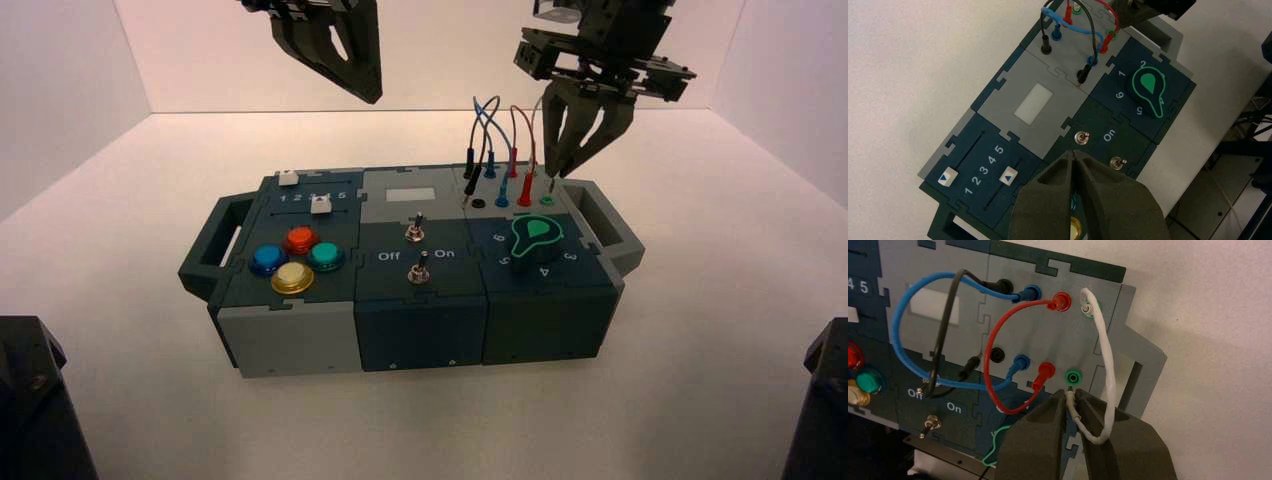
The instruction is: Insert the white wire.
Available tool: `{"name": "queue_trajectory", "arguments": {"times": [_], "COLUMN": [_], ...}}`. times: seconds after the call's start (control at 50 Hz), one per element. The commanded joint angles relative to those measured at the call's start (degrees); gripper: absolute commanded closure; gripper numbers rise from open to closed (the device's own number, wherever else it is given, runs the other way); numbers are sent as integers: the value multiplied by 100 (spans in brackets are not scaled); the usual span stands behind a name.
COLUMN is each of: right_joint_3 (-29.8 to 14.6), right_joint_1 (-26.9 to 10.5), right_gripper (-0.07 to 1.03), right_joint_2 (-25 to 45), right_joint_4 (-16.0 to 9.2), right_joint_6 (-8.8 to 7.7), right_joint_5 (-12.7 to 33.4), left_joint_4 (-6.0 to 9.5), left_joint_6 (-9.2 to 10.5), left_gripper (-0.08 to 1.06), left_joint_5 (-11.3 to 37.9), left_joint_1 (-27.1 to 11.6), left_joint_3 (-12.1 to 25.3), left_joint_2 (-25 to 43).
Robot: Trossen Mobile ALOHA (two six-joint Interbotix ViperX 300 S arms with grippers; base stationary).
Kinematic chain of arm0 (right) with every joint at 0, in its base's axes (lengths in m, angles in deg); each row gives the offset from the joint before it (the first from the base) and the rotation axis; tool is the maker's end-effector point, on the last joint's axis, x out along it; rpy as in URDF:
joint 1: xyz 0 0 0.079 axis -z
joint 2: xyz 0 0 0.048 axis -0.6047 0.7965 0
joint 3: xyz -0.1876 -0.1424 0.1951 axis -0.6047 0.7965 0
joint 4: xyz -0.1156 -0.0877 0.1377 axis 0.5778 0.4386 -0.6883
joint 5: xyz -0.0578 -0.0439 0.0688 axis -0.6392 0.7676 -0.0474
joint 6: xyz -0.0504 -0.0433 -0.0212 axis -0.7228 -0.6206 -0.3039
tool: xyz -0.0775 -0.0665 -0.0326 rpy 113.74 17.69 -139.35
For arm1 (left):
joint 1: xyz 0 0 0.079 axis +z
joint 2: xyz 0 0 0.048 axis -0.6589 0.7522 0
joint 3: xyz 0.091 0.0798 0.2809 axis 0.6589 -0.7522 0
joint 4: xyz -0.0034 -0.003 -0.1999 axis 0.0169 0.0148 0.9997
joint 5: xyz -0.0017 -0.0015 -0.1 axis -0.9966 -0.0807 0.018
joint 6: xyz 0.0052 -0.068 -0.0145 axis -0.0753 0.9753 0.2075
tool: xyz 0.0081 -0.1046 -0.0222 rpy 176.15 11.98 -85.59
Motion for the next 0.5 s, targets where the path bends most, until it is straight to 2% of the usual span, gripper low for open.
{"name": "queue_trajectory", "arguments": {"times": [0.02, 0.5], "right_joint_3": [-158, -176], "right_joint_1": [-26, -26], "right_gripper": [99, 99], "right_joint_2": [-44, 79], "right_joint_4": [-18, -26], "right_joint_6": [18, 18], "right_joint_5": [-35, -53], "left_joint_4": [-9, -9], "left_joint_6": [-44, -44], "left_gripper": [101, 101], "left_joint_5": [-44, -44], "left_joint_1": [-18, -18], "left_joint_3": [176, 176], "left_joint_2": [-35, -26]}}
